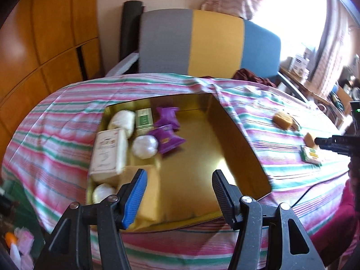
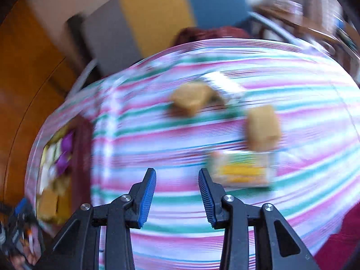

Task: Organize objects
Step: 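Move both tools from the tray back to the remaining sponges and biscuits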

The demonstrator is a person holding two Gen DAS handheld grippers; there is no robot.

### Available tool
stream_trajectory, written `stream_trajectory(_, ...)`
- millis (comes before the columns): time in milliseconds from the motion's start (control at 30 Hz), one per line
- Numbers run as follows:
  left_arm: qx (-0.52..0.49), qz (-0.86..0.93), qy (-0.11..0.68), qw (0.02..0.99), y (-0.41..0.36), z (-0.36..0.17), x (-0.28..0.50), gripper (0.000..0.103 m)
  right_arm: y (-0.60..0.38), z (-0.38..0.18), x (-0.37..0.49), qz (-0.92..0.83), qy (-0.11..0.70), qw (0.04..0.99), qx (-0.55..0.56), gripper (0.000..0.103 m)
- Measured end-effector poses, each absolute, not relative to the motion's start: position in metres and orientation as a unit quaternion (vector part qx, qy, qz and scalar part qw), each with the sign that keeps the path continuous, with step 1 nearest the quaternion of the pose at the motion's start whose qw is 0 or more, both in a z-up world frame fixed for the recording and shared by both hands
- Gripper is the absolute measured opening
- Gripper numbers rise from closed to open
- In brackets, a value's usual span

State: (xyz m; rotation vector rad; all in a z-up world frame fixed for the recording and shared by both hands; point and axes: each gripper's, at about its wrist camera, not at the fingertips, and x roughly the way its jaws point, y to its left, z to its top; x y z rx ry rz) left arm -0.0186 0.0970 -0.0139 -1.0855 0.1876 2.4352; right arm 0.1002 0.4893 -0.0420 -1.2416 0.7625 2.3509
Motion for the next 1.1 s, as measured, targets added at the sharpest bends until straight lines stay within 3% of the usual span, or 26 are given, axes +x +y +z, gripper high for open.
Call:
stream_trajectory(300,-0.388,0.865,0.110,0.299,0.178,0.001,-0.015,0.062,0.584,-0.058,0.142,0.805,0.358,0.291,-0.374,0.039)
stream_trajectory(433,-0.382,0.855,0.134,0.324,0.222,0.006,-0.016,0.067,0.599,-0.077,0.153,0.778,0.414,0.293,-0.371,0.039)
stream_trajectory(800,-0.404,0.804,0.196,0.390,0.363,-0.009,-0.031,0.072,0.605,-0.075,0.166,0.776,0.460,0.267,-0.340,0.039)
stream_trajectory(1000,-0.431,0.775,0.224,0.405,0.428,-0.037,-0.055,0.079,0.606,-0.078,0.166,0.775,0.473,0.249,-0.336,0.040)
stream_trajectory(1100,-0.420,0.768,0.258,0.409,0.458,-0.052,-0.064,0.087,0.608,-0.081,0.165,0.772,0.482,0.239,-0.338,0.041)
